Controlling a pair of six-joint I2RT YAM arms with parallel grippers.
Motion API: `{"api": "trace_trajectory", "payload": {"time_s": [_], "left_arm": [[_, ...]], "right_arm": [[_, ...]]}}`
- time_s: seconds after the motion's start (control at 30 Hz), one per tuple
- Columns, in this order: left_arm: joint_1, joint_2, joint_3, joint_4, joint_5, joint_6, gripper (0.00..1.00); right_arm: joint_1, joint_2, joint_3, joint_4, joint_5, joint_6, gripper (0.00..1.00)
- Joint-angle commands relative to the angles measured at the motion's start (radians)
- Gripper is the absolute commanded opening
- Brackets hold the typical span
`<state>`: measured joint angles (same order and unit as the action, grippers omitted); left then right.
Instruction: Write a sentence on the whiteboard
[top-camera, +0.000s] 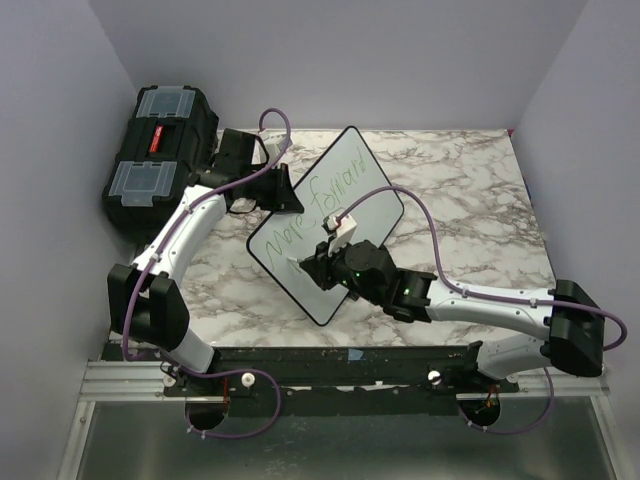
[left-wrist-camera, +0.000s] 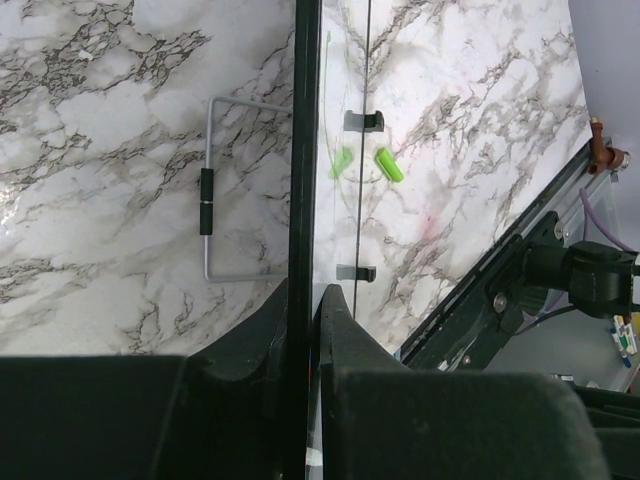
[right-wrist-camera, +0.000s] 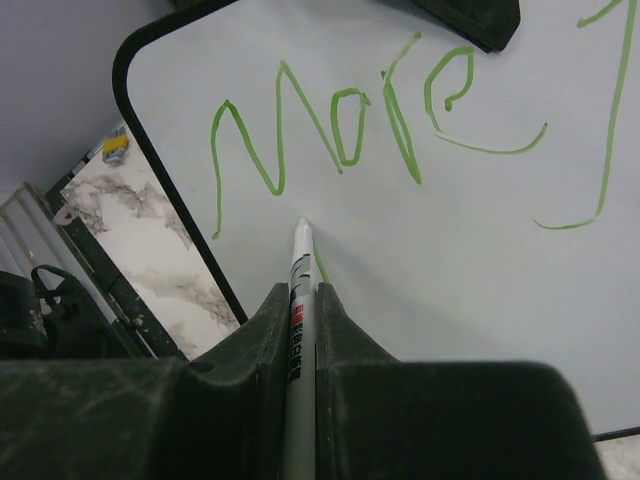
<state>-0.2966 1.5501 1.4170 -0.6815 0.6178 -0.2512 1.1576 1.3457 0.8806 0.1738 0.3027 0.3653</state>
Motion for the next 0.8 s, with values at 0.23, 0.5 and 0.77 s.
{"api": "trace_trajectory", "payload": {"time_s": [0.23,0.5,0.77], "left_arm": [[-0.019,0.004,-0.036,-0.029,-0.156,0.126,0.0],[-0.019,-0.001,-0.039,-0.029,-0.156,0.125,0.0],[-0.019,-0.003,-0.041,-0.027,-0.156,0.125,0.0]], "right_arm": [[0.001,0.101,-0.038,-0.026,0.012,0.024,0.01],[0.0,0.104,-0.075,-0.029,-0.001,0.044,0.01],[-0.001,0.09,-0.124,-0.051,-0.007,0.077,0.01]]}}
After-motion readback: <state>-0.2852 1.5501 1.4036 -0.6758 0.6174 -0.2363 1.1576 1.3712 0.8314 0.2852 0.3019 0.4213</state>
